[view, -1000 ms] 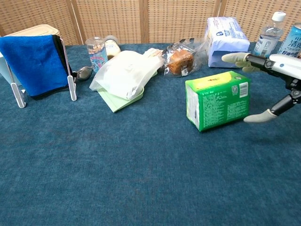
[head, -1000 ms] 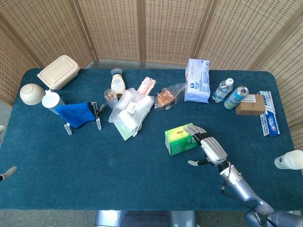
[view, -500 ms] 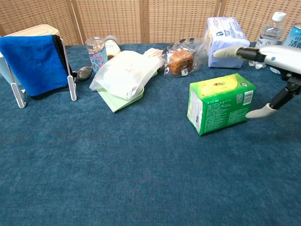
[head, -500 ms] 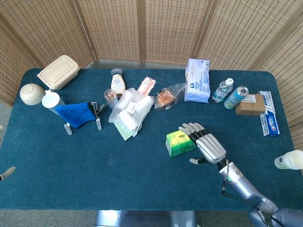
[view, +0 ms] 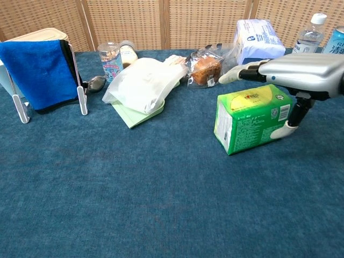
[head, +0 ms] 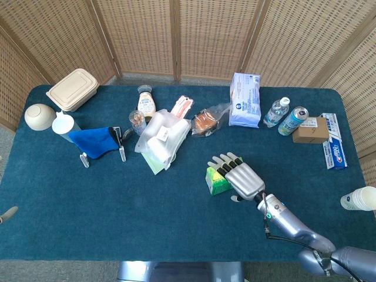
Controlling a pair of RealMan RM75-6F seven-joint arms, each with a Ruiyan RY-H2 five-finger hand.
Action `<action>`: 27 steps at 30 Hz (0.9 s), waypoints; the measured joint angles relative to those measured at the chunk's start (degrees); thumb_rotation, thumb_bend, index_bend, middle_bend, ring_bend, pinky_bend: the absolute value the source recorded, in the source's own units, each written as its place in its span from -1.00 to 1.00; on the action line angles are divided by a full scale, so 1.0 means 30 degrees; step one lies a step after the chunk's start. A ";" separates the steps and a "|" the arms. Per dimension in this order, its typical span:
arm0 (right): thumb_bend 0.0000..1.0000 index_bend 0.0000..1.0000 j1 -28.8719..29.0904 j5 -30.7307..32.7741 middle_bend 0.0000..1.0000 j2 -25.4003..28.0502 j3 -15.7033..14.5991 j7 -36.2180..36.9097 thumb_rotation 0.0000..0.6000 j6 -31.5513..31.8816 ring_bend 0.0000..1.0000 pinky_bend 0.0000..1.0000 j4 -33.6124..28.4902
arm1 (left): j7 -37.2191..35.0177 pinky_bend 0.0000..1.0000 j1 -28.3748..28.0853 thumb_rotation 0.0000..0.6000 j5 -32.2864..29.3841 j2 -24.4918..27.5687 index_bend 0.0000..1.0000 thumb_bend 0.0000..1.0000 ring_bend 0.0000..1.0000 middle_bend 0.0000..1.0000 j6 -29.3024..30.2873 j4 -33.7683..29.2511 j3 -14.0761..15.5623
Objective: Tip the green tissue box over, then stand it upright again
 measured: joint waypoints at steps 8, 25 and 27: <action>-0.84 -0.98 0.1093 0.4141 -1.00 -0.0305 0.0702 -0.3576 1.00 -0.0972 -1.00 -1.00 -0.0626 | 0.0030 -1.00 -0.0009 1.00 0.0028 -0.0006 -1.00 -0.81 -1.00 -1.00 0.0000 0.0060 -0.0002; -0.82 -0.15 0.2013 0.6065 -1.00 -0.1793 0.0445 -0.5282 1.00 -0.0234 -1.00 -1.00 -0.0557 | 0.0110 -1.00 -0.0011 1.00 0.0127 -0.0031 -1.00 -0.81 -1.00 -1.00 0.0008 0.0079 0.0025; -0.81 -0.12 0.1971 0.5750 -1.00 -0.1882 0.0411 -0.5084 1.00 -0.0040 -1.00 -1.00 -0.0524 | 0.0066 -1.00 -0.0006 1.00 0.0121 -0.0027 -1.00 -0.81 -1.00 -1.00 0.0018 0.0079 0.0022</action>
